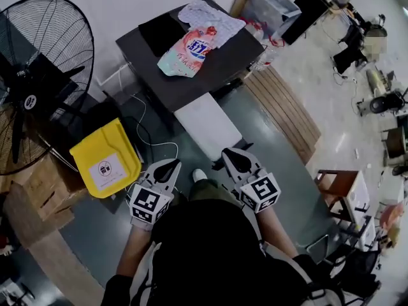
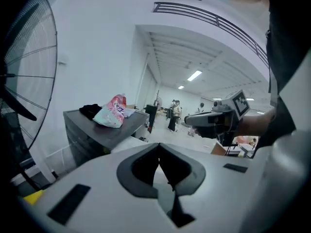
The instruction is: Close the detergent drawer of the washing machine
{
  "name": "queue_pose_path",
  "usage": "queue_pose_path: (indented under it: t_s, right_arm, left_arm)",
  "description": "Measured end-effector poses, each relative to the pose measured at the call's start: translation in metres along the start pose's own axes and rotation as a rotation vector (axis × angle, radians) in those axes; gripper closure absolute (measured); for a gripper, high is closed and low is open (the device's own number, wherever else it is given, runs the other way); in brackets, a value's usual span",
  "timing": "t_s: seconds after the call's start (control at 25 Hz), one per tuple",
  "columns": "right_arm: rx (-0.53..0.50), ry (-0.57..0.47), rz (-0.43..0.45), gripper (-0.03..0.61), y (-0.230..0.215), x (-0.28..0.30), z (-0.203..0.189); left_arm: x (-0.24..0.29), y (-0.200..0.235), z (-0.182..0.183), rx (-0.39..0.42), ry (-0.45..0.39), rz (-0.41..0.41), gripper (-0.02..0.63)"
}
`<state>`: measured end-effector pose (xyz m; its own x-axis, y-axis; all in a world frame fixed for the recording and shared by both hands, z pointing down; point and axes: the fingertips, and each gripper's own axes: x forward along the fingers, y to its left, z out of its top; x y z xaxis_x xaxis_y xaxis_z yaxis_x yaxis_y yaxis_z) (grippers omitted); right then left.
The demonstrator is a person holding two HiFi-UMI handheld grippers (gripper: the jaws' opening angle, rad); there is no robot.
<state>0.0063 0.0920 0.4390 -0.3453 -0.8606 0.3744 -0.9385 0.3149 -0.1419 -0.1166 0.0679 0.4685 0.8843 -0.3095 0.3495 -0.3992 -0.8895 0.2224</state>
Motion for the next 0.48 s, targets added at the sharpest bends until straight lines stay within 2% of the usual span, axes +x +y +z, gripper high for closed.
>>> queue_pose_path:
  t_s: [0.2, 0.48]
  right_arm:
    - [0.073, 0.023, -0.139, 0.552, -0.011, -0.031, -0.029]
    - [0.125, 0.063, -0.217, 0.552, -0.044, -0.056, -0.068]
  left_arm:
    - [0.018, -0.018, -0.018, 0.024, 0.073, -0.111, 0.604]
    - [0.048, -0.041, -0.048, 0.034, 0.184, -0.175, 0.603]
